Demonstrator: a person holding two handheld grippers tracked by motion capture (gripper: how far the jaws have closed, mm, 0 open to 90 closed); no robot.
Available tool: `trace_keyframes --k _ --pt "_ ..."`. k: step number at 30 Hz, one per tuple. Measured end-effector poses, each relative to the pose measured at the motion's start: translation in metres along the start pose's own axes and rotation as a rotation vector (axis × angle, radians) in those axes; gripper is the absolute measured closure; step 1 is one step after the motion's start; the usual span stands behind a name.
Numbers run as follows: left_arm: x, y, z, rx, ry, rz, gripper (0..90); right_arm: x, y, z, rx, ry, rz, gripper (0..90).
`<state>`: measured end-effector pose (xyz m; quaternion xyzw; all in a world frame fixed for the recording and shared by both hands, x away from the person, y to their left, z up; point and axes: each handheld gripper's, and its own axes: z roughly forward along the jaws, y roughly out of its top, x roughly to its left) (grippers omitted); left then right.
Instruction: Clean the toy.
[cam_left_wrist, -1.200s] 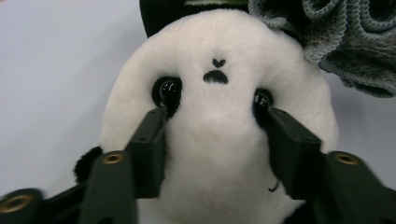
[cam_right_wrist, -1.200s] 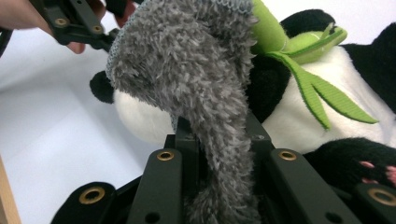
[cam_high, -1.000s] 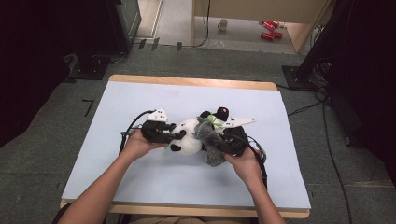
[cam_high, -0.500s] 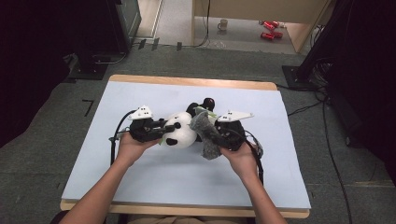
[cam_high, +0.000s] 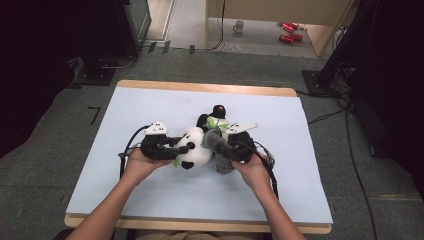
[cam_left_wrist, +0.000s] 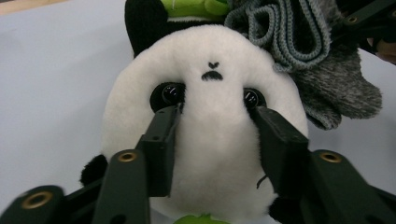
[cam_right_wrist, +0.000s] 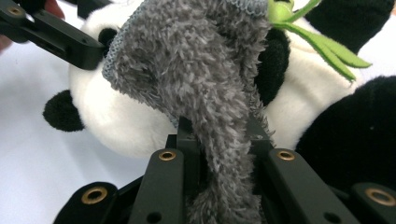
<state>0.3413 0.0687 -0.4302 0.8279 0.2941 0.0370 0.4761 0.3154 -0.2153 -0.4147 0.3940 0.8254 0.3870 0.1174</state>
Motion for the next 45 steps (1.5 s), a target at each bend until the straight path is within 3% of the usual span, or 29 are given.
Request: trace_keyframes --k 5,8,12,15,19,21,23,26,29,34,40,45 --pt "0.009 0.004 -0.013 -0.032 -0.031 0.001 42.9 -0.004 -0.002 0.0 0.015 -0.001 0.008 75.9" --pt "0.022 0.005 -0.02 -0.03 -0.039 -0.025 40.5 -0.008 -0.003 -0.002 0.012 -0.005 0.015 75.9" --pt "0.036 0.002 -0.017 -0.01 -0.045 -0.051 38.6 -0.012 -0.004 -0.004 0.013 -0.001 0.03 75.9" --pt "0.043 0.001 -0.005 0.024 -0.114 -0.093 35.5 -0.014 -0.005 -0.005 0.012 -0.003 0.032 75.9" --pt "0.044 -0.001 0.012 0.066 -0.203 -0.097 30.3 -0.019 -0.008 -0.007 0.019 -0.002 0.036 75.7" --pt "0.041 -0.002 0.022 0.109 -0.251 -0.098 27.9 -0.02 -0.008 -0.009 0.019 -0.021 0.037 75.7" --pt "0.035 -0.003 0.032 0.146 -0.277 -0.094 26.6 -0.02 -0.009 -0.01 0.018 -0.039 0.043 75.7" --pt "0.031 -0.002 0.039 0.137 -0.292 -0.099 33.4 -0.022 -0.01 -0.011 0.007 -0.071 0.052 75.7" --pt "0.025 -0.002 0.042 0.138 -0.279 -0.099 51.2 -0.025 -0.012 -0.012 -0.029 -0.068 0.091 75.7" --pt "0.014 -0.001 0.044 0.086 -0.218 -0.067 72.6 -0.028 -0.012 -0.015 -0.059 -0.093 0.096 75.7" --pt "0.015 0.003 0.034 0.001 -0.131 -0.076 77.4 -0.023 -0.004 -0.028 -0.108 -0.067 0.105 75.8" --pt "0.015 0.007 0.017 -0.071 0.003 -0.08 78.5 -0.009 0.008 -0.036 -0.163 -0.027 0.077 75.9"
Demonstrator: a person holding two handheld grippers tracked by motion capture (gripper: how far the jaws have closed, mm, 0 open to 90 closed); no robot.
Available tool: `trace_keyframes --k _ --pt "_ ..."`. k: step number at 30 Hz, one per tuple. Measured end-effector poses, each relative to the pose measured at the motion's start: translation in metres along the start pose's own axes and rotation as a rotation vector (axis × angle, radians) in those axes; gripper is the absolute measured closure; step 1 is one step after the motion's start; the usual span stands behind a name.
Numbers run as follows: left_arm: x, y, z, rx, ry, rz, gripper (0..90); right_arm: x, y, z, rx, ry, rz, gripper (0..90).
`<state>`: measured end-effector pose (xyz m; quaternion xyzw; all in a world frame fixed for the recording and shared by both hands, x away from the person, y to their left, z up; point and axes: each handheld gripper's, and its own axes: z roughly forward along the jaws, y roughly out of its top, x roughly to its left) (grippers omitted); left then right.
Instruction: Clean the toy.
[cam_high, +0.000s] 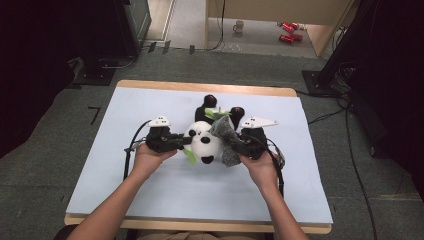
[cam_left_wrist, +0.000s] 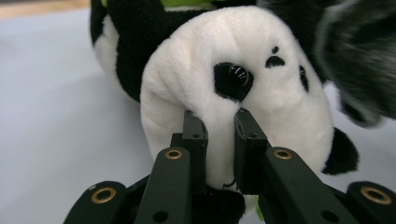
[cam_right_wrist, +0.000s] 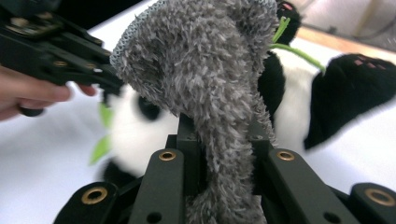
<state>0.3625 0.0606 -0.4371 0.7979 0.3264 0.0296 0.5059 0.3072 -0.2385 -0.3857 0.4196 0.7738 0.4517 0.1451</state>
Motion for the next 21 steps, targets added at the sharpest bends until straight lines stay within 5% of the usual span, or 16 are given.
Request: trace_keyframes --k 2,4,8,14,21 --pt "0.0 -0.001 -0.002 0.002 0.043 -0.013 78.3 0.006 0.005 -0.002 -0.018 0.018 -0.005 75.8" --pt "0.002 -0.005 0.0 0.012 0.017 -0.047 77.4 0.014 0.008 -0.002 -0.027 0.037 -0.015 75.8" --pt "-0.01 -0.007 0.012 0.085 -0.026 -0.045 72.7 0.024 0.007 0.006 -0.019 0.068 -0.028 75.8" --pt "-0.017 -0.006 0.016 0.086 -0.031 -0.104 70.7 0.035 -0.005 0.026 0.008 0.124 -0.035 75.8" --pt "-0.014 -0.007 0.017 0.097 -0.069 -0.166 73.4 0.042 -0.023 0.05 0.082 0.14 -0.105 75.8"
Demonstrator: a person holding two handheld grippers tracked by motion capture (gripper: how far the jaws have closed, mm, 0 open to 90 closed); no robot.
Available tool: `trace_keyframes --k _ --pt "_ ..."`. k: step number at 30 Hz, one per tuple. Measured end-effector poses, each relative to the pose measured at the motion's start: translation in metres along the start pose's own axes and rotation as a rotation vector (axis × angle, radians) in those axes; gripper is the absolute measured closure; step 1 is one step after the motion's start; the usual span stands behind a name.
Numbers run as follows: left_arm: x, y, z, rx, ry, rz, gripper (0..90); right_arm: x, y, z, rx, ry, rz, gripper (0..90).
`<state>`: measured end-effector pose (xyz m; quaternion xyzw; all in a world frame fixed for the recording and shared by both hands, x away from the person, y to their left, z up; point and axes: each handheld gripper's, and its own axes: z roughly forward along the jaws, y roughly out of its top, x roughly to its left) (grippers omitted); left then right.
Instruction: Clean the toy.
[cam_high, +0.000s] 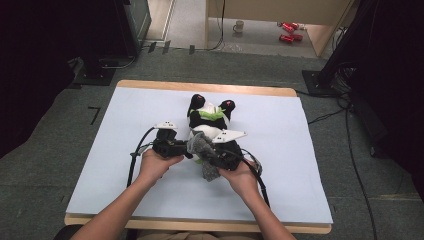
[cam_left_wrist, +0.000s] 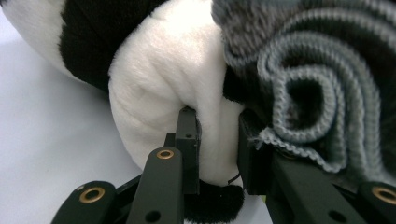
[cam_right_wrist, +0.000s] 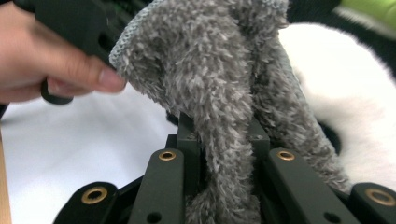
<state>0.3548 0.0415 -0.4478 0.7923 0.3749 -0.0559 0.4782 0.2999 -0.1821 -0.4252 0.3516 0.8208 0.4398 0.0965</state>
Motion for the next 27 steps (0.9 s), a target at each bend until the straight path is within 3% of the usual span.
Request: trace_keyframes --k 2,4,6,12,19,23,25,27 --pt "0.002 0.0 -0.001 -0.001 -0.006 -0.009 73.7 -0.002 -0.003 0.002 -0.003 0.022 0.004 75.9" --pt "0.004 0.0 -0.001 0.004 -0.01 -0.006 73.9 -0.002 -0.006 0.005 0.028 0.046 -0.009 75.8" --pt "0.005 0.0 -0.001 0.006 -0.007 -0.005 74.1 -0.001 -0.011 0.008 0.046 0.049 -0.042 75.9" --pt "0.006 -0.001 -0.001 0.008 0.001 0.007 74.3 -0.001 -0.019 0.015 0.103 0.076 -0.075 76.0" --pt "0.007 -0.001 -0.002 0.012 0.014 0.029 74.2 0.001 -0.027 0.025 0.158 0.09 -0.08 76.0" --pt "0.004 -0.001 -0.002 0.014 0.03 0.065 74.0 0.0 -0.027 0.025 0.173 0.103 -0.078 75.9" --pt "0.005 -0.001 -0.002 0.009 0.023 0.058 74.0 0.001 -0.022 0.022 0.183 0.118 -0.071 75.9" --pt "0.007 -0.001 -0.003 0.009 0.019 0.053 74.0 0.003 -0.015 0.016 0.182 0.127 -0.095 75.8"
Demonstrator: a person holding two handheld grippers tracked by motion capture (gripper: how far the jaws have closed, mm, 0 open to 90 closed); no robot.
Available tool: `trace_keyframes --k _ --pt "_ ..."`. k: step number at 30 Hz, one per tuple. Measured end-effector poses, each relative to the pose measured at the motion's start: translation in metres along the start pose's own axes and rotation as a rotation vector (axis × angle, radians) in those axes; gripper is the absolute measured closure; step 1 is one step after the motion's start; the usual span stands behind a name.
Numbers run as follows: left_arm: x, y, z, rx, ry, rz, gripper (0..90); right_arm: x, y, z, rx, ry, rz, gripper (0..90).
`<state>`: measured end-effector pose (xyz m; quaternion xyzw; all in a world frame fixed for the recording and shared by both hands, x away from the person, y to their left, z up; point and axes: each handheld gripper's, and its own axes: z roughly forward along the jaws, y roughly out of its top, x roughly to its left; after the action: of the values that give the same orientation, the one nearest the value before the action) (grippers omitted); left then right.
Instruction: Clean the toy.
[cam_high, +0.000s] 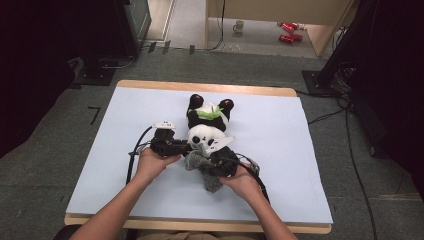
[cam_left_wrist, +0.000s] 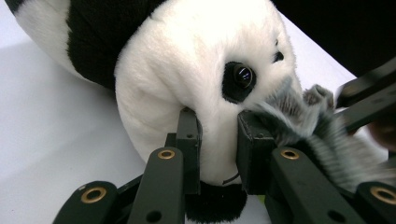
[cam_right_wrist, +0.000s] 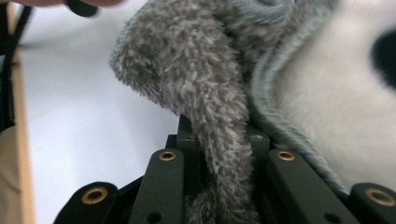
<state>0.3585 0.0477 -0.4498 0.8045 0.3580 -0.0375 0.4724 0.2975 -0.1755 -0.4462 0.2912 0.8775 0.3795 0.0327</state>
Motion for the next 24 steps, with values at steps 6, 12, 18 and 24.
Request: trace_keyframes --k 6,12,18,24 --pt "0.0 0.0 0.0 0.0 -0.006 -0.006 73.7 0.005 0.016 -0.032 -0.103 -0.007 -0.027 75.7" --pt "-0.001 0.0 0.001 0.001 -0.011 -0.005 73.6 -0.004 0.016 -0.039 -0.183 -0.089 0.02 75.6" --pt "-0.001 -0.001 0.002 0.013 -0.003 -0.003 73.8 -0.008 0.008 -0.017 -0.157 -0.104 0.031 75.7" --pt "-0.001 -0.001 0.002 0.022 -0.001 0.004 73.7 -0.012 -0.002 -0.01 -0.146 -0.055 0.051 75.8"
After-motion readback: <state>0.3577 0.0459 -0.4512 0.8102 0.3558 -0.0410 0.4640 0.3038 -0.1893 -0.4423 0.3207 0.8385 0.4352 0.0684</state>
